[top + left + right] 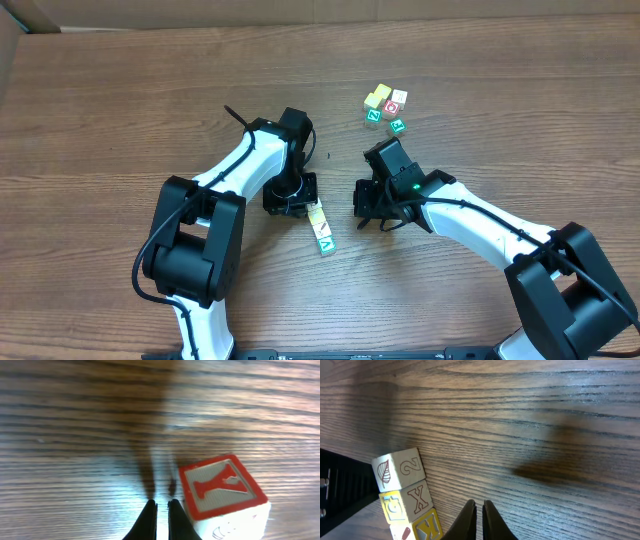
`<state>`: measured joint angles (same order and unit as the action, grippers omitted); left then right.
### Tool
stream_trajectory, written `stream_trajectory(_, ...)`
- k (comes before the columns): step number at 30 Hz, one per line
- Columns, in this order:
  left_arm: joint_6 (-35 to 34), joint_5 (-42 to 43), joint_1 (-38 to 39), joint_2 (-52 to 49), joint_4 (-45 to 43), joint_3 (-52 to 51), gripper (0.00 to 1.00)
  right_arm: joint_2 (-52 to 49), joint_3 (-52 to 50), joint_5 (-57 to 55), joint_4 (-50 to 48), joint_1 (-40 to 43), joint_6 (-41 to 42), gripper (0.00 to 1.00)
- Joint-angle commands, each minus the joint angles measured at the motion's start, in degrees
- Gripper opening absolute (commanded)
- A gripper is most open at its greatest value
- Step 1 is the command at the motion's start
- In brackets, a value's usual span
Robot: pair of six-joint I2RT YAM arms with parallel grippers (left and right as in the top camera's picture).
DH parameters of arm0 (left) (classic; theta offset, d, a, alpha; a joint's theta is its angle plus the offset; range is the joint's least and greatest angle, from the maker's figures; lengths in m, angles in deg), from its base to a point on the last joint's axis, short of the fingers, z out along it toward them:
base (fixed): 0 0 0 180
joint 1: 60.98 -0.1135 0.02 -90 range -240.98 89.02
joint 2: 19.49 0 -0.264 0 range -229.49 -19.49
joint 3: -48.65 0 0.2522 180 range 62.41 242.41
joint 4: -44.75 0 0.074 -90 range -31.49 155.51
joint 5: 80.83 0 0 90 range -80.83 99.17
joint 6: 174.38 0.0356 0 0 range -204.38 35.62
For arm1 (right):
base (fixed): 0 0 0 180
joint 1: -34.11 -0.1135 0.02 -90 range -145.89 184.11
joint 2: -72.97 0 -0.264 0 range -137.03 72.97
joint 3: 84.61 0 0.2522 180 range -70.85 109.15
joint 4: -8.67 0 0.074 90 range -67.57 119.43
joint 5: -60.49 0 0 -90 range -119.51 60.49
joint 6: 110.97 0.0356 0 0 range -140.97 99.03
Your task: Flip 3 blocks
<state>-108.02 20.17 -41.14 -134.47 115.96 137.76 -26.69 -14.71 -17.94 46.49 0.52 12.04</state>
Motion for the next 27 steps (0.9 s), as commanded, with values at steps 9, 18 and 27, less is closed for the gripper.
stream_trajectory(9, 0.9, 3.8, 0.0, 0.3, 0.2, -0.3, 0.04, -0.3, 0.1, -0.6, 0.3, -0.2, 0.2, 0.08)
stream_trajectory(18, 0.9, 2.6, 0.0, 0.3, 1.1, -0.3, 0.04, -0.3, 0.1, -0.6, 0.3, -0.2, 0.2, 0.08)
stream_trajectory(27, 1.9, 2.6, 0.2, 0.3, 2.5, -0.3, 0.04, -0.3, 0.1, -0.6, 0.3, -0.2, 0.2, 0.08)
